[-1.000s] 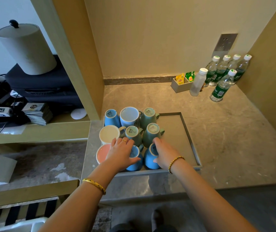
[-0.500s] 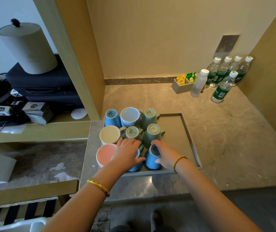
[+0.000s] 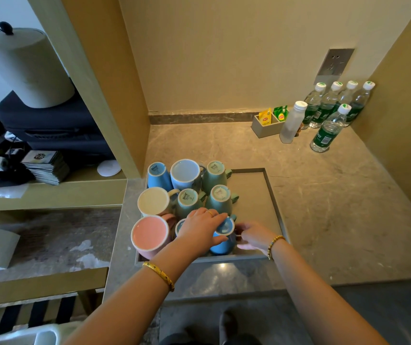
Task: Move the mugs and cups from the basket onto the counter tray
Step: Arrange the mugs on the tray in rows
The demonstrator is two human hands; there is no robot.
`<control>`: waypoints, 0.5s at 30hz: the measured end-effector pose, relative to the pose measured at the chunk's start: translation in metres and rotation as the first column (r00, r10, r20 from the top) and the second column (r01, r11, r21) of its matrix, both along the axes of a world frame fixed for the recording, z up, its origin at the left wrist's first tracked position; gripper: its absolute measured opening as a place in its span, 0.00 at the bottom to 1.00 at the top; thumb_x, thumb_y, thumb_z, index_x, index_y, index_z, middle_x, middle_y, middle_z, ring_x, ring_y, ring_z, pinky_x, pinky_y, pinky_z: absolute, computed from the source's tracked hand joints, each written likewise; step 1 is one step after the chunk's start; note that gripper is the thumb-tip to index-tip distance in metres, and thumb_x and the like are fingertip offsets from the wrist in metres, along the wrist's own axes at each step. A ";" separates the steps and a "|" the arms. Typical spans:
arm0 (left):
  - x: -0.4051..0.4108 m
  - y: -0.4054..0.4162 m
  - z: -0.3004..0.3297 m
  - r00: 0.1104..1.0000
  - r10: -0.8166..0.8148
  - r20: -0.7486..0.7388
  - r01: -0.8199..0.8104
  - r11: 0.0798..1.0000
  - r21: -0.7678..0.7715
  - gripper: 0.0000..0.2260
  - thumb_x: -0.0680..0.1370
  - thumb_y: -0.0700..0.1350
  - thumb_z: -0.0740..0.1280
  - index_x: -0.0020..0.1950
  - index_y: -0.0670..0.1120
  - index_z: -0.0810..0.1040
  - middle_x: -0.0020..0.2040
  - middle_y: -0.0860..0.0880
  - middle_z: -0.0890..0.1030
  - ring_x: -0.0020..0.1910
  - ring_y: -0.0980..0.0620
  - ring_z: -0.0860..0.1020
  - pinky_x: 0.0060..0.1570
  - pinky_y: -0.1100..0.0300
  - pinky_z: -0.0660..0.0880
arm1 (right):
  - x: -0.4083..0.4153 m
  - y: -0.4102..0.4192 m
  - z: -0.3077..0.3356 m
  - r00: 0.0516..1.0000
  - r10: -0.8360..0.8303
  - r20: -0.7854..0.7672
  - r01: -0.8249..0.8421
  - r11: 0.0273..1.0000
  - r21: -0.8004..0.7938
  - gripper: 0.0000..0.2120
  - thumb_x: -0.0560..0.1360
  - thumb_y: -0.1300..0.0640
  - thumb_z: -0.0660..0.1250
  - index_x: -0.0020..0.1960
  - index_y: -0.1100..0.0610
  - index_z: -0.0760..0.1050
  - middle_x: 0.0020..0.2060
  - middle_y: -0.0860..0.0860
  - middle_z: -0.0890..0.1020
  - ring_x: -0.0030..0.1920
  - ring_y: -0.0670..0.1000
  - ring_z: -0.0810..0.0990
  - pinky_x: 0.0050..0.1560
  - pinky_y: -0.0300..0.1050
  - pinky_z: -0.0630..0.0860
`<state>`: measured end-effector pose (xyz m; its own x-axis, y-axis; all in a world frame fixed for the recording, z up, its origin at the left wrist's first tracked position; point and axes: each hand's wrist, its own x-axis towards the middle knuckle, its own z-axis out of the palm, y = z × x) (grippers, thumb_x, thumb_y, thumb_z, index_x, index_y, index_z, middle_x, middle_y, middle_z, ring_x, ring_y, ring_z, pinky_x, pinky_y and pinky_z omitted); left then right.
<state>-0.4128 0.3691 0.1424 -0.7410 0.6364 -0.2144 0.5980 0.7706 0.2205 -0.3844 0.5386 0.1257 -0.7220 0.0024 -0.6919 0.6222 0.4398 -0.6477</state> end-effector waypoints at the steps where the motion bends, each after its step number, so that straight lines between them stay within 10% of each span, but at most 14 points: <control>1: 0.000 0.001 -0.001 1.000 0.016 0.001 -0.016 1.000 0.002 0.27 0.76 0.59 0.62 0.73 0.52 0.62 0.68 0.50 0.71 0.66 0.48 0.67 0.66 0.53 0.63 | -0.002 0.000 0.000 0.999 0.031 0.012 -0.031 0.999 0.015 0.19 0.76 0.72 0.57 0.66 0.66 0.69 0.63 0.64 0.74 0.63 0.63 0.74 0.62 0.54 0.73; 10: -0.002 -0.001 0.006 0.997 0.064 0.042 -0.065 0.998 0.025 0.25 0.75 0.58 0.65 0.69 0.51 0.68 0.64 0.48 0.72 0.63 0.48 0.69 0.63 0.53 0.67 | -0.031 0.003 0.012 0.972 0.067 -0.227 -0.002 0.961 0.278 0.12 0.78 0.62 0.56 0.56 0.60 0.76 0.52 0.58 0.81 0.52 0.56 0.78 0.58 0.53 0.75; 15: -0.003 -0.023 0.008 0.933 0.306 -0.187 -0.305 0.952 0.037 0.19 0.77 0.56 0.61 0.63 0.49 0.71 0.63 0.46 0.73 0.61 0.46 0.70 0.57 0.53 0.68 | -0.040 -0.010 0.035 0.887 0.279 -0.367 -0.159 0.932 0.325 0.07 0.77 0.51 0.61 0.48 0.55 0.73 0.39 0.51 0.78 0.42 0.52 0.78 0.44 0.46 0.76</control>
